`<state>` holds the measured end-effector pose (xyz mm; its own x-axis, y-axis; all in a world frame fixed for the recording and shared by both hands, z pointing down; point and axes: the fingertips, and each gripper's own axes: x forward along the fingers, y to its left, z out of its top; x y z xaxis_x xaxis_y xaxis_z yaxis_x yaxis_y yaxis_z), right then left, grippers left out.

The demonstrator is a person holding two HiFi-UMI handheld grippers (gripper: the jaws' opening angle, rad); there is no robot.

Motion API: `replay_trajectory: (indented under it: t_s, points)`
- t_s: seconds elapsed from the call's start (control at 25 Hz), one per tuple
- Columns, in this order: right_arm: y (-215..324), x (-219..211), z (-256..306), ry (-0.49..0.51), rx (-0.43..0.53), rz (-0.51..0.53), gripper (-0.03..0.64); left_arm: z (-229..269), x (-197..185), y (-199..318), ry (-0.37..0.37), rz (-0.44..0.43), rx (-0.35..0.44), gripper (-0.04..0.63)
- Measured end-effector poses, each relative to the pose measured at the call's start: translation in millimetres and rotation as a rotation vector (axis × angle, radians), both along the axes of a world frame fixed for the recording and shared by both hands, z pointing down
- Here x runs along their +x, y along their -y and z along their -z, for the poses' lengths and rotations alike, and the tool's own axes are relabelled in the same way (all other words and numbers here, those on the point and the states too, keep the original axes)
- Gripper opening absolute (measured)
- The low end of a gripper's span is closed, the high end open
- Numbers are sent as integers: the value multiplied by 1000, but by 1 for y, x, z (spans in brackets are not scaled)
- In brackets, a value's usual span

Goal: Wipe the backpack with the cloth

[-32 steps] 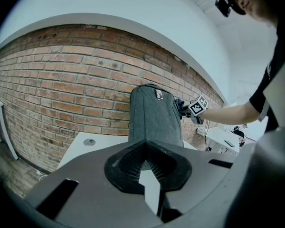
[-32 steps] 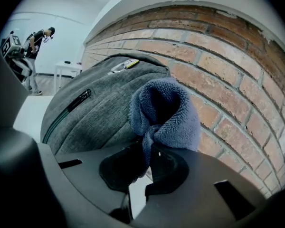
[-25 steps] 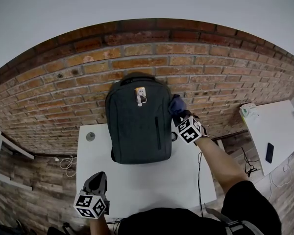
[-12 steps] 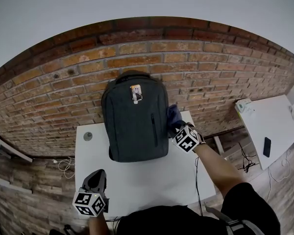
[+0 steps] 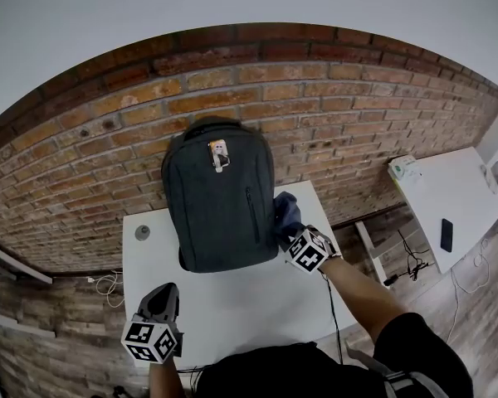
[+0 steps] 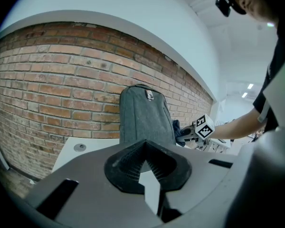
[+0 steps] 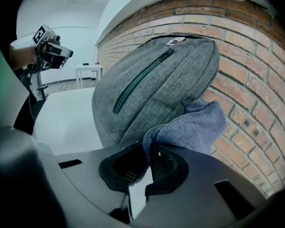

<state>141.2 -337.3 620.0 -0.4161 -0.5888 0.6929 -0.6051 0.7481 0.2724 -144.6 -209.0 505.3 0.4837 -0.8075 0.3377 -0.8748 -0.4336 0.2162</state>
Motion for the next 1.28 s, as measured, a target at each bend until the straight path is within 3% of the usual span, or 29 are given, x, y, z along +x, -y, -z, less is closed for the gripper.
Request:
replay_trajectory:
  t_s: [0.4,0.64,0.96,1.28]
  points:
    - [-50,-18,-41,46,-114,-17,20,-2,9,8,-2,-46,-5,-5]
    - [-60,-26,-44,54,-133,-4,20,-4,12,10,-3,-61,-10,-5]
    - [-37,-43,4,178,-59,-15,20,-7,10,9,-3,-60,-19,-5]
    - [-7,-53,52,207,55,-39,20,-9,-2,7,-16,-33,-21,-5]
